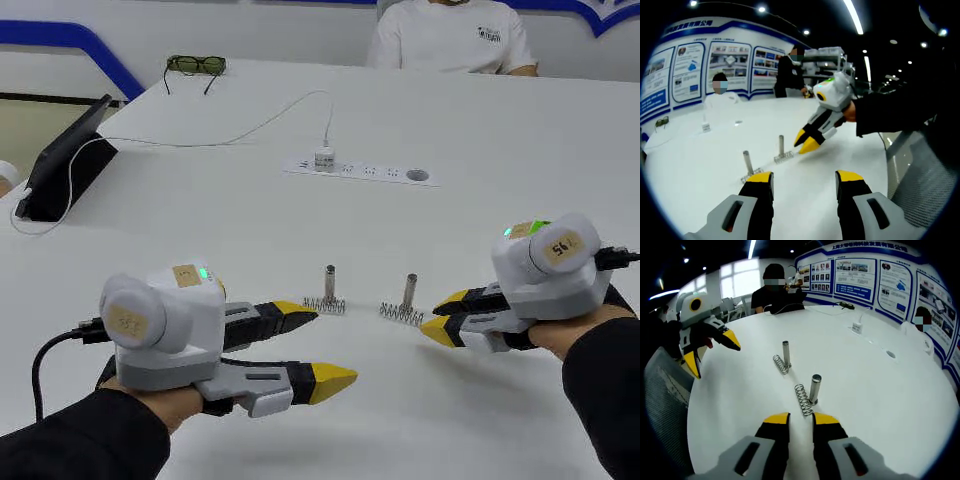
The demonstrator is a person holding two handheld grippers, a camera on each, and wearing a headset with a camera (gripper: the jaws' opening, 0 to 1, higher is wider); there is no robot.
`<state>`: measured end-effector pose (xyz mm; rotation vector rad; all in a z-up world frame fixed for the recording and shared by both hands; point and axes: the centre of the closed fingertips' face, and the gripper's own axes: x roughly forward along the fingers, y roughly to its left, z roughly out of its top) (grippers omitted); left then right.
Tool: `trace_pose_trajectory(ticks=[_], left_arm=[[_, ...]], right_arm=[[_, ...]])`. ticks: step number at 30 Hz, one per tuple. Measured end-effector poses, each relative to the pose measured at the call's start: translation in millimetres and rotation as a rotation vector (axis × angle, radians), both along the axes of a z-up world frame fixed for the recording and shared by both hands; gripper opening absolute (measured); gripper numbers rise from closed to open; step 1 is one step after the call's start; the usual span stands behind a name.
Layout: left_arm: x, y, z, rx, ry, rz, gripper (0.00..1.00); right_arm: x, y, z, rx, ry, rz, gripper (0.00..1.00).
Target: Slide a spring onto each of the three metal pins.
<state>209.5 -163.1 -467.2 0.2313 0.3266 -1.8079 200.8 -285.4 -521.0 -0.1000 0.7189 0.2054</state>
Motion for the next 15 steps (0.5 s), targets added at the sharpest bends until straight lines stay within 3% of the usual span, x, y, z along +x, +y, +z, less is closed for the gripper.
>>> trace_pose_trajectory(ticks=[15], left_arm=[[2.8,4.3,-2.8,0.009,0.001,0.022,0.5]], right_arm=[[11.4,-3.2,-13.9,-0.017,0.034,-0.005,0.17]])
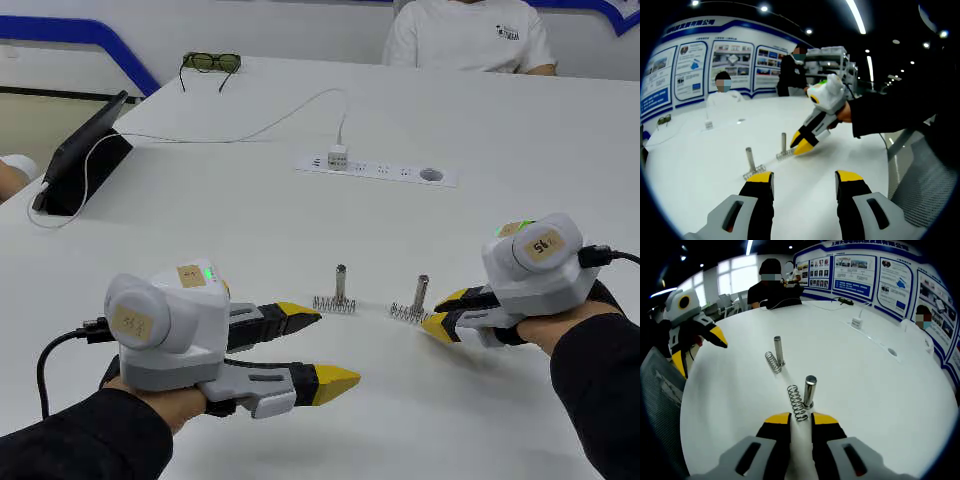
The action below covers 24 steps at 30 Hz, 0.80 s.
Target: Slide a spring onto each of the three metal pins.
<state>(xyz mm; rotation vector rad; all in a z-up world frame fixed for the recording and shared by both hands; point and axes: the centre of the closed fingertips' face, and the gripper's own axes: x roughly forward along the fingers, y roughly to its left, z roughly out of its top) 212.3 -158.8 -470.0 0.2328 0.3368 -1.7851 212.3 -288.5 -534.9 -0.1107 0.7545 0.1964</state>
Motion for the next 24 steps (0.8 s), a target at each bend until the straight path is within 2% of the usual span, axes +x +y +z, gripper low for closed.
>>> trace_pose_trajectory(ticks=[8,9,16,24], left_arm=[[1.0,2.3,-2.1,0.005,0.003,0.007,0.5],[1.2,2.6,-2.2,0.004,0.003,0.008,0.5],[2.0,3.4,-2.9,0.006,0.004,0.008,0.5],[-2.6,-0.2,-1.4,0.002,0.0,-0.013,0.49]], right_arm=[[2.0,2.1,-8.1,0.007,0.018,0.004,0.15],[2.2,3.5,-8.0,0.019,0.015,0.005,0.14],[0.4,3.7,-8.1,0.012,0.024,0.01,0.12],[-10.5,13.2,1.7,-0.009,0.04,0.045,0.12]])
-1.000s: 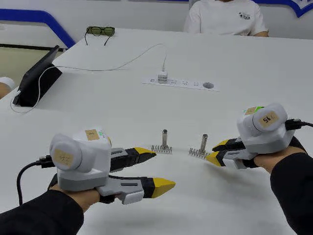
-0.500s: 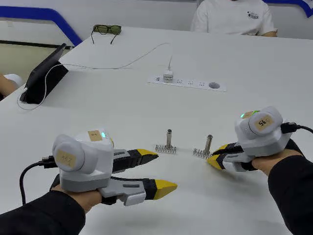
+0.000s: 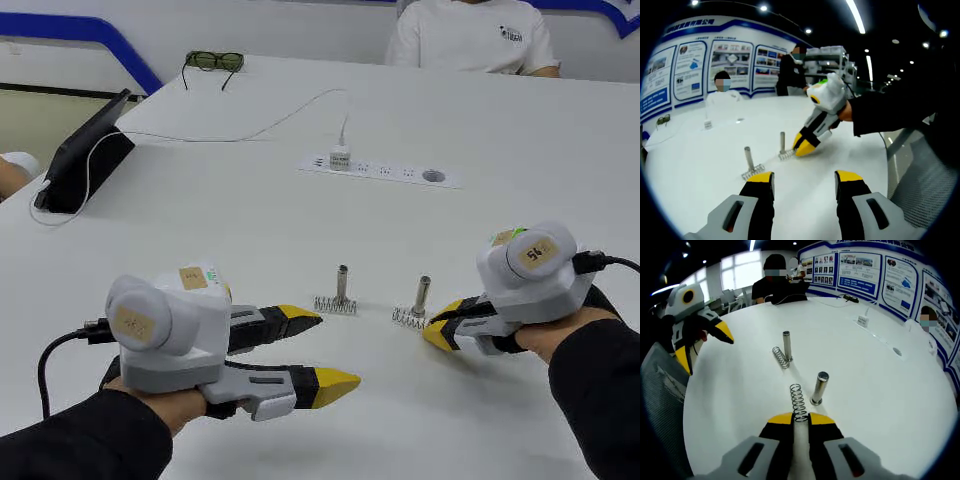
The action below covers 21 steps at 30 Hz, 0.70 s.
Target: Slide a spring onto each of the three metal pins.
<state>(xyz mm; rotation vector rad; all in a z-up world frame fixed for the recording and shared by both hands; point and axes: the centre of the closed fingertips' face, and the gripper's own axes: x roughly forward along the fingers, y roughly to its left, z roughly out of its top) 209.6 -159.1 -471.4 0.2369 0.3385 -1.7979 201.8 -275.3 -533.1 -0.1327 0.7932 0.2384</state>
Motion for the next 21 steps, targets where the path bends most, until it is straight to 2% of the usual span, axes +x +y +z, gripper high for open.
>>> trace_pose_trajectory(ticks=[5,11,16,21], left_arm=[[-6.6,-4.0,-1.4,0.003,-0.006,-0.027,0.49],[-14.1,-9.7,-0.1,0.002,-0.022,-0.066,0.48],[-18.9,-12.9,2.2,-0.002,-0.036,-0.091,0.47],[-27.4,-14.5,-1.4,0.01,-0.063,-0.127,0.45]], right_arm=[[-10.3,9.0,9.9,-0.012,0.012,0.04,0.12],[-25.3,27.4,23.5,-0.033,0.051,0.143,0.12],[-32.9,44.1,34.4,-0.039,0.062,0.212,0.12],[-39.0,62.2,42.8,-0.046,0.073,0.29,0.12]])
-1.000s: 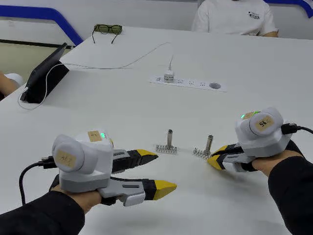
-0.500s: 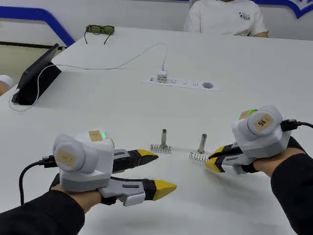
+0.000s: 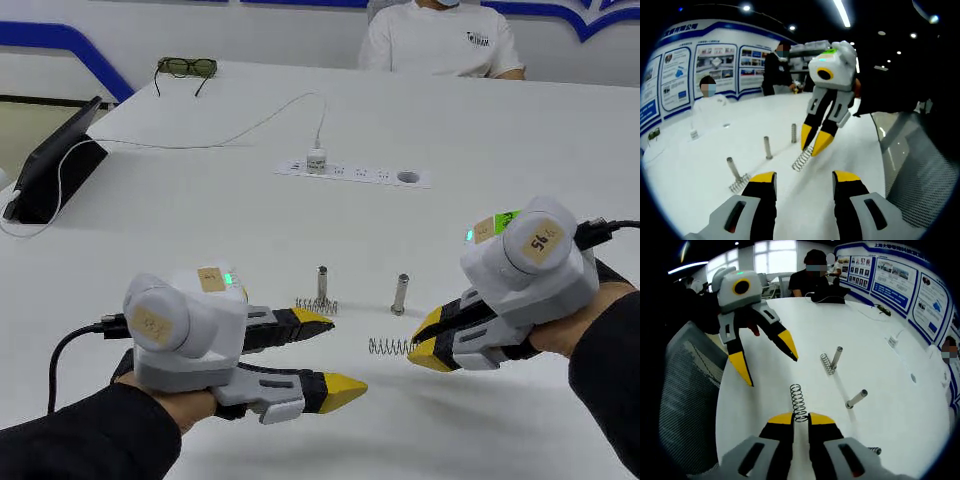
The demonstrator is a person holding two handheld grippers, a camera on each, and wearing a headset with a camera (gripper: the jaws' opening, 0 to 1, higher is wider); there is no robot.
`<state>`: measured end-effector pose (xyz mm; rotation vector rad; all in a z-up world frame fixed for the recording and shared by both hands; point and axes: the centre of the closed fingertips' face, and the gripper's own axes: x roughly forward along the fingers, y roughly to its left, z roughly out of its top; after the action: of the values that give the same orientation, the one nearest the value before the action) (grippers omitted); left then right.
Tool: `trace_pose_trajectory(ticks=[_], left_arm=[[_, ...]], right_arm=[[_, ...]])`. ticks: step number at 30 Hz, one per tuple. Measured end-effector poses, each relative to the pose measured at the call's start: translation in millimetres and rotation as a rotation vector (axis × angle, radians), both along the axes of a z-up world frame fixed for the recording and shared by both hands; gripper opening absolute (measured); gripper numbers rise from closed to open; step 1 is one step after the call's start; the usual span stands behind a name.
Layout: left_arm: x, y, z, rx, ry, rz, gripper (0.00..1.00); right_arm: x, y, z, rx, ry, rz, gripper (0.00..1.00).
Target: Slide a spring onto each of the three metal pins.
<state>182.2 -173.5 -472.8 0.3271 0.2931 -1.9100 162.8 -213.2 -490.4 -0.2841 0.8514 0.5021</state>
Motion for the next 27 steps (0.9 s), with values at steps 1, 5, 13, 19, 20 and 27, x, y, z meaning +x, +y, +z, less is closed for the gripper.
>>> trace_pose_trajectory(ticks=[1,5,13,19,20,27], left_arm=[[-2.5,0.1,-0.5,0.001,-0.004,-0.01,0.44],[-9.4,1.2,-4.9,0.015,-0.047,-0.05,0.41],[-14.6,1.1,-3.9,0.007,-0.087,-0.087,0.29],[-18.9,1.9,-4.3,0.006,-0.105,-0.106,0.21],[-19.4,2.1,-4.3,0.005,-0.109,-0.109,0.19],[-20.9,2.8,-4.6,0.01,-0.123,-0.121,0.12]], right_arm=[[-1.4,4.1,1.3,0.001,0.004,0.019,0.12],[-5.9,16.2,6.1,0.01,0.016,0.075,0.12],[-9.8,28.1,13.7,-0.008,0.038,0.14,0.12],[-10.1,33.3,16.6,-0.021,0.045,0.174,0.12],[-10.2,33.7,16.8,-0.024,0.047,0.178,0.12],[-8.6,38.2,25.9,-0.038,0.034,0.203,0.12]])
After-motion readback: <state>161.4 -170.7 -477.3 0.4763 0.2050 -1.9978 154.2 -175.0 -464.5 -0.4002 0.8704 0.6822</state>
